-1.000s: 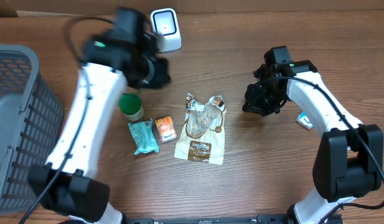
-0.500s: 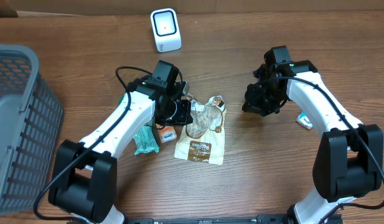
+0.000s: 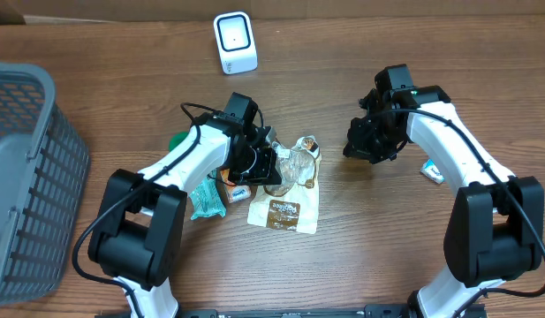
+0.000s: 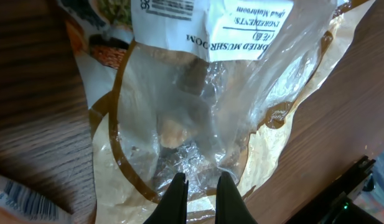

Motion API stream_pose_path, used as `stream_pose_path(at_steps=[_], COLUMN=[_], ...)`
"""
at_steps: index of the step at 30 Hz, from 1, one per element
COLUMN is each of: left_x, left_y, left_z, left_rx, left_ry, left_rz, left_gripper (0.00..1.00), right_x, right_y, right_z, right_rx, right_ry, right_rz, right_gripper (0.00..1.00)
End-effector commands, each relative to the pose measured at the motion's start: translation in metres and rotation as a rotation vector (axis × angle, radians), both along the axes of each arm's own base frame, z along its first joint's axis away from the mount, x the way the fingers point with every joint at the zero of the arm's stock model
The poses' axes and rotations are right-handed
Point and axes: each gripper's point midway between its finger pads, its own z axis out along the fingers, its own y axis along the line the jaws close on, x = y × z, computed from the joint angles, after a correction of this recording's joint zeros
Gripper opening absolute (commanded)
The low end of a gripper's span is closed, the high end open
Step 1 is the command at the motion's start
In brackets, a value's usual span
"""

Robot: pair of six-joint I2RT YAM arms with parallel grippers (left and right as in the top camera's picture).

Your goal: Scan the item barcode

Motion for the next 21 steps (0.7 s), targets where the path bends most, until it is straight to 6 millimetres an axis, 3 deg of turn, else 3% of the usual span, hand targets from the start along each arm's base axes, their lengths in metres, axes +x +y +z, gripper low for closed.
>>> stream_pose_path(at_steps=[1,6,11,21], left_x=[-0.002,0.012,0.013,0.014], left_y=[-0.002,0.016,0.021,0.028], left_z=[-0.010,-0.020,-0.029,-0.049], left_rx=[-0.008,0.098,0.133,0.144], left_ry=[0.007,-0.030,-0.026,0.016], left_rz=[-0.026,0.045,0.048,0.063], left_gripper=[0.04,0.04,0.04,0.04], right_x=[-0.007,-0.016,-0.022,-0.028], right_y=[0.001,0.004,0.020,0.027], right_z=[-0.010,-0.023,-0.028,-0.029], right_rx=[0.003,0.030,0.132,0.185], right_ry=[0.022,0.042,0.046,0.064], right_rz=[0.004,0.004,0.016,0.021], right_gripper=[0.11,0.11,0.11,0.34])
